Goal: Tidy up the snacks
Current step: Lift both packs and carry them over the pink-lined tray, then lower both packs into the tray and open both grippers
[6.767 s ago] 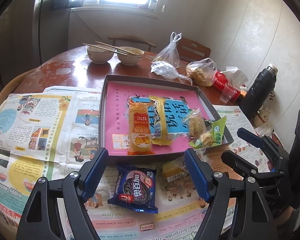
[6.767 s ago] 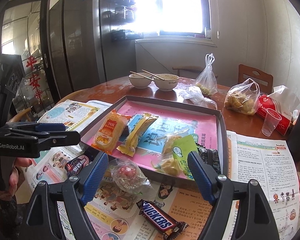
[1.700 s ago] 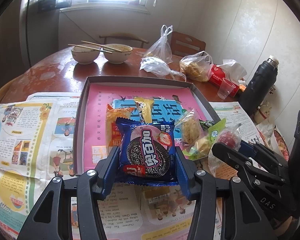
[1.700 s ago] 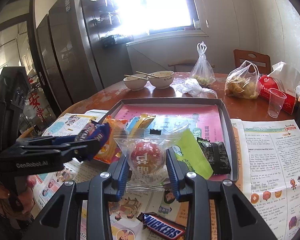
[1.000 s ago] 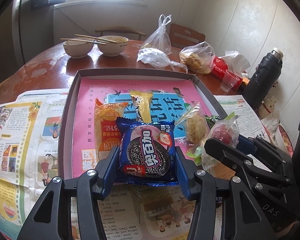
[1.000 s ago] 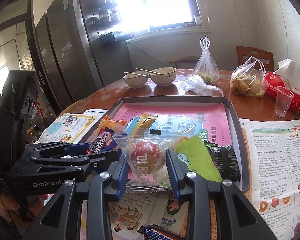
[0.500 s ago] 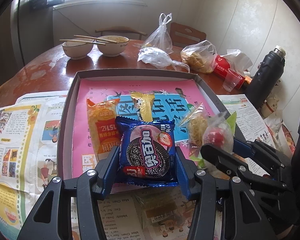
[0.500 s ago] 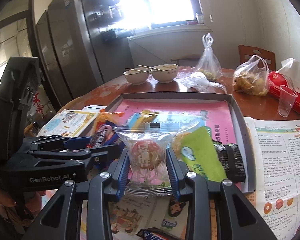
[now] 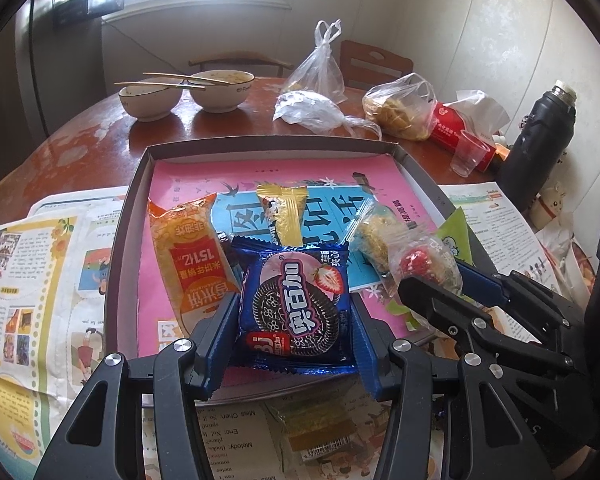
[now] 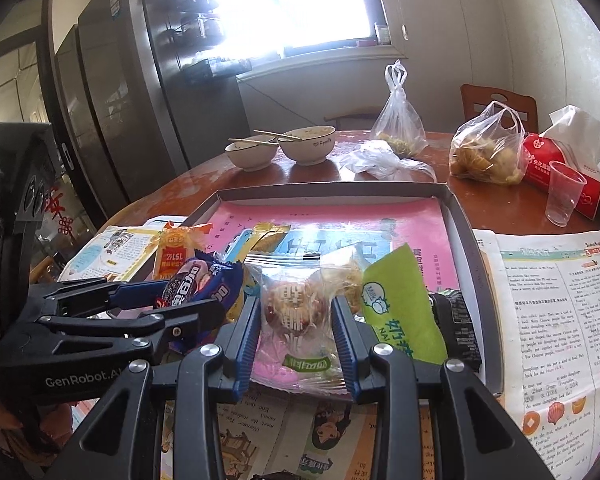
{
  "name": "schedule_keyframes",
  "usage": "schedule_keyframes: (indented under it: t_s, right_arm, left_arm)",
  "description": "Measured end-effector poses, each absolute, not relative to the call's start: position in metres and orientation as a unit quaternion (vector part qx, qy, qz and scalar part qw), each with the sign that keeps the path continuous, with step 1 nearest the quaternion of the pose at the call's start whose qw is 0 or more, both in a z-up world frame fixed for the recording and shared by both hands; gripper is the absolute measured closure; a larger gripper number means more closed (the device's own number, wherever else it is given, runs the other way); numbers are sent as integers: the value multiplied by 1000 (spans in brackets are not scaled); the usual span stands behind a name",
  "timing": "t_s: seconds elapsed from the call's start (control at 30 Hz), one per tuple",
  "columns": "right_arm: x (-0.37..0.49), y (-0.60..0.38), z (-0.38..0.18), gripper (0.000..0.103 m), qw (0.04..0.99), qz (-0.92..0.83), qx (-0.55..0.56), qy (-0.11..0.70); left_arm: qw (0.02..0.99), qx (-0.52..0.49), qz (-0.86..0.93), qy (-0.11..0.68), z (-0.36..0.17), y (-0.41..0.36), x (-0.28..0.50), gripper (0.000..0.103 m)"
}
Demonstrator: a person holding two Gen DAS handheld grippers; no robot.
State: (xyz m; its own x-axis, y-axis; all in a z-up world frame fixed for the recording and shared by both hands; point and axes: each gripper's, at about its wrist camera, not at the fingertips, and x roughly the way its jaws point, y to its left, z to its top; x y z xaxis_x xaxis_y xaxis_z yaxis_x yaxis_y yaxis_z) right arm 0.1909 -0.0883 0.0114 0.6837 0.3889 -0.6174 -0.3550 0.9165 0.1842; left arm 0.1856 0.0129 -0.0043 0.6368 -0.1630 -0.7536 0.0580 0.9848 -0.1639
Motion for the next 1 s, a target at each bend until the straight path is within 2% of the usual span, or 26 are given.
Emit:
schedule_keyframes:
  t_s: [0.3,1.0]
  right_arm:
    - [186,-77,7,65,925,174,-44,335]
    - [178,-62,4,60,913,220,-54,339]
  left_arm:
    - [902,-62,-54,424,-5,14,189,48]
    - [900,-78,-32,427,-8,28,188,49]
